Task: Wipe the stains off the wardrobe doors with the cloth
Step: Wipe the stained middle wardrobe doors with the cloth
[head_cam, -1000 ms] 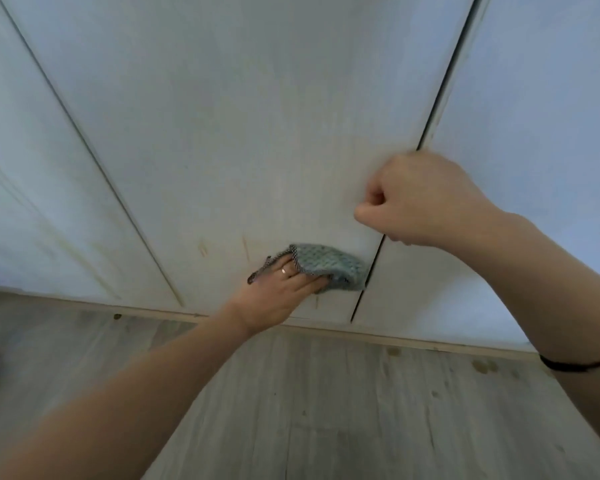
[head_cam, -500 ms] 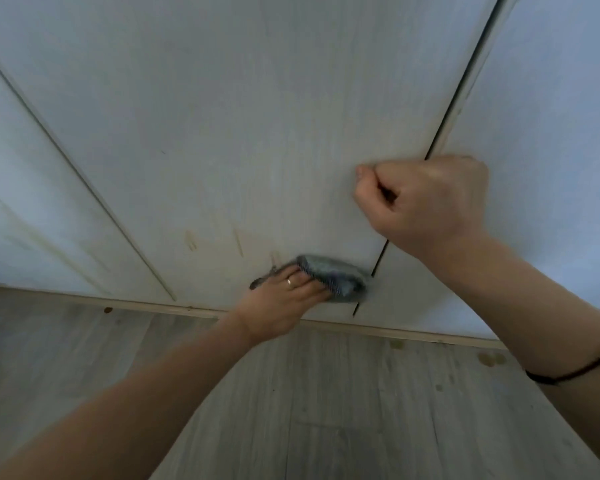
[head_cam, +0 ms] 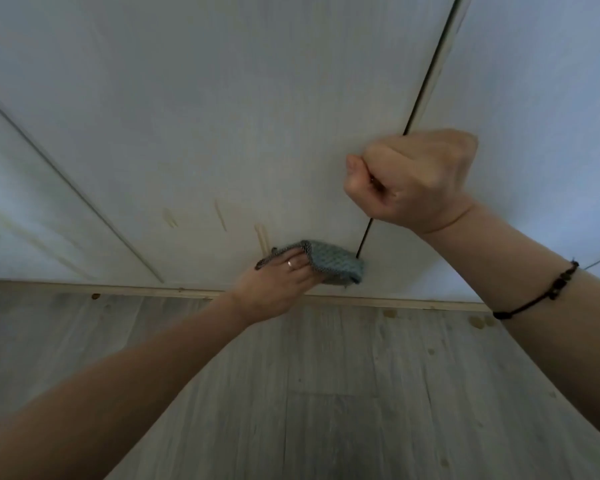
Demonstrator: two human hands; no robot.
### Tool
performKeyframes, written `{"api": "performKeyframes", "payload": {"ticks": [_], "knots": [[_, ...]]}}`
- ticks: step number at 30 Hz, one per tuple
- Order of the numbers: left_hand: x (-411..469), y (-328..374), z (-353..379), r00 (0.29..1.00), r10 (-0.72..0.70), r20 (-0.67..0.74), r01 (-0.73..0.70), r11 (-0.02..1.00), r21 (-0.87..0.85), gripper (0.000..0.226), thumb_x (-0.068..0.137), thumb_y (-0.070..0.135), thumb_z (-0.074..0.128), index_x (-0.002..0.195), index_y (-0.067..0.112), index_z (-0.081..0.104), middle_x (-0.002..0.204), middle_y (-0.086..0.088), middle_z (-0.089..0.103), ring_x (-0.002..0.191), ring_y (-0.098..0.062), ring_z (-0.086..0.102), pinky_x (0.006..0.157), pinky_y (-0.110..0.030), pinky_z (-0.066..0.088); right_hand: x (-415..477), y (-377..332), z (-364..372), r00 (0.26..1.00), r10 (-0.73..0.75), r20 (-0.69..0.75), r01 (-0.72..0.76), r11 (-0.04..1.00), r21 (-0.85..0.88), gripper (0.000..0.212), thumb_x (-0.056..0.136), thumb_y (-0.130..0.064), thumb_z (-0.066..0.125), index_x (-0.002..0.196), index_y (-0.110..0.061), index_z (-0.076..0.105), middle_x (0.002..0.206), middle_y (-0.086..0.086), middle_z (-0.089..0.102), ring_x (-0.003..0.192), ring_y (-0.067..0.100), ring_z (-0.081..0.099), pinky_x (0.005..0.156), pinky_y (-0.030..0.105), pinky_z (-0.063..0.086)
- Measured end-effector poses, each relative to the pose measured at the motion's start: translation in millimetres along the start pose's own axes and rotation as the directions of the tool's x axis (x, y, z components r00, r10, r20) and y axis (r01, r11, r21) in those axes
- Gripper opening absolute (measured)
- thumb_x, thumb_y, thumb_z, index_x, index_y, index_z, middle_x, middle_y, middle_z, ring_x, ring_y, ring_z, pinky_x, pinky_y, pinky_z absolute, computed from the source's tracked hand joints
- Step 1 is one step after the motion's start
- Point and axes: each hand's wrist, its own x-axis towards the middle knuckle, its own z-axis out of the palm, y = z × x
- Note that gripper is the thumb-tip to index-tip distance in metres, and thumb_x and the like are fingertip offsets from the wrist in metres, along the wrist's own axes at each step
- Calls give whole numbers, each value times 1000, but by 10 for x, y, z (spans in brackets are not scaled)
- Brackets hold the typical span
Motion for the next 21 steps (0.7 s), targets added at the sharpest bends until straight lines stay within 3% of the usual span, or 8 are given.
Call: {"api": "performKeyframes", "payload": {"ticks": [4,8,10,12,14,17,19,21], "knots": [[378,87,-74,989,-120,-86,119,993,-24,50,93,13,46,143,15,53,138,0,57,123,-24,47,115,-38,26,-39,20,35,999,-2,-32,3,1000,10,43,86,-16,65,54,-18,37,49,-2,30,46,16,22,43,26,18],[19,490,213,922,46,384,-27,998,-56,50,82,19,60,131,13,65,131,-2,65,126,-22,55,115,-36,31,-91,51,39,998,-51,-19,51,998,-27,41,86,-18,65,55,-19,38,49,-1,34,41,19,27,45,26,18],[-102,560,210,872,57,486,-40,998,-46,41,82,17,54,118,13,73,124,-2,69,122,-20,60,114,-38,23,-100,52,48,998,-59,-25,58,998,-12,41,86,-18,65,56,-19,37,49,-1,34,40,19,29,45,26,18],[-49,444,184,939,60,340,-48,998,-45,46,86,12,45,124,11,69,128,-4,66,124,-23,57,118,-39,21,-103,59,73,998,-49,-43,48,998,-29,41,86,-19,65,58,-20,35,49,-1,34,40,19,29,46,26,17],[149,223,9,999,-13,44,17,996,-89,50,85,5,48,133,9,62,132,-6,64,125,-27,51,118,-39,27,-97,60,92,997,-56,-53,55,998,-34,41,87,-19,64,59,-21,35,49,0,34,40,20,29,46,26,17],[543,-71,-347,955,-204,-215,196,979,-55,47,92,11,47,137,12,59,133,-5,62,121,-27,50,116,-38,27,-118,78,91,998,-33,-58,32,999,-28,41,87,-19,66,56,-19,40,48,0,36,41,19,28,42,27,20],[580,-26,-349,953,-221,-207,219,975,-31,49,94,16,44,141,11,55,135,-4,57,122,-26,47,116,-38,22,-114,68,86,998,-18,-63,17,1000,-23,41,86,-19,66,56,-20,38,49,0,35,45,18,25,44,27,19],[352,233,-99,993,-112,23,112,993,-27,53,95,15,41,148,9,46,144,-4,51,129,-26,45,119,-40,22,-111,55,56,999,-17,-42,16,999,-30,41,86,-19,65,59,-21,35,49,0,35,46,18,23,49,26,16]]}}
